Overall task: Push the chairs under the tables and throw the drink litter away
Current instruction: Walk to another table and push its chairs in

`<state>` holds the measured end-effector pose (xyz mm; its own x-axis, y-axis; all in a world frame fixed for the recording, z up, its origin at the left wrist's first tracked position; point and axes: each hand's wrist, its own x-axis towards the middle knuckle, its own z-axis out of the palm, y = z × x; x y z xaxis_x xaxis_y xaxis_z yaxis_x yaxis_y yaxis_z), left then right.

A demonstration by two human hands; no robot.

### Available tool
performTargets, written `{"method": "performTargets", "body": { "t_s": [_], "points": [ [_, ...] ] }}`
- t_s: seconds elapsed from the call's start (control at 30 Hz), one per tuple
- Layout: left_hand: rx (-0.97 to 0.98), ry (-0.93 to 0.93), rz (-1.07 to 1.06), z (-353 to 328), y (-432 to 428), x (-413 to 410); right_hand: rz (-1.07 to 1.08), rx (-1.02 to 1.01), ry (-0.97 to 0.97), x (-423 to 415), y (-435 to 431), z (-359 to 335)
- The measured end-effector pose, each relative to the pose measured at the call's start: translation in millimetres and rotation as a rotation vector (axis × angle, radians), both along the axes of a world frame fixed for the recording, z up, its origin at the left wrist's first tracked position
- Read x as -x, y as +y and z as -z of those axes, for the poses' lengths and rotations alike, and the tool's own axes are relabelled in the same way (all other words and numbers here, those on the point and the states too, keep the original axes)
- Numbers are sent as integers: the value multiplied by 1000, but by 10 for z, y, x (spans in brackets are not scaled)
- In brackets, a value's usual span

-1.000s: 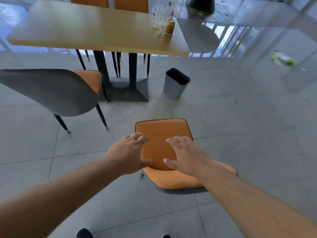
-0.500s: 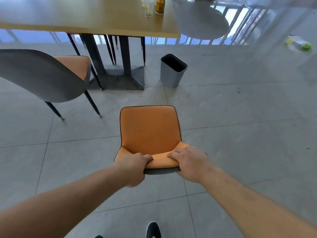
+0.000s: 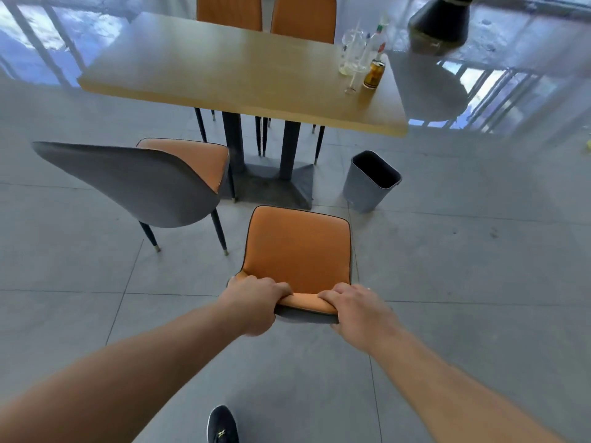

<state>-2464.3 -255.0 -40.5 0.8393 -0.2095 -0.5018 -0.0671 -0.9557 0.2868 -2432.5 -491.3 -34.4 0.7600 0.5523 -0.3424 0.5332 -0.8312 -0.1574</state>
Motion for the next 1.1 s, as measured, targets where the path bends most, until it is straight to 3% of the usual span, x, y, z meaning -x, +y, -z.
{"method": "performTargets", "body": {
  "t_s": [0.2,0.5,0.7,0.97,1.1],
  "points": [
    [35,-35,-12,-14,724,-803,33,-34,-33,-773,686,53],
    [67,-63,-69,7,1180,-2046,42,0,-70,-2195,1046,112],
    [-36,-86,-134,-98,1844,-2558,60,28,-58,-2877,1225,44],
    [-207,-95,-296,-142,3127,-2589,130,95,-31,-2836,1768,-32],
    [-290,-163,-235,-27,3627,-2400,103,46,-16,-2670,2274,-110]
  ]
}}
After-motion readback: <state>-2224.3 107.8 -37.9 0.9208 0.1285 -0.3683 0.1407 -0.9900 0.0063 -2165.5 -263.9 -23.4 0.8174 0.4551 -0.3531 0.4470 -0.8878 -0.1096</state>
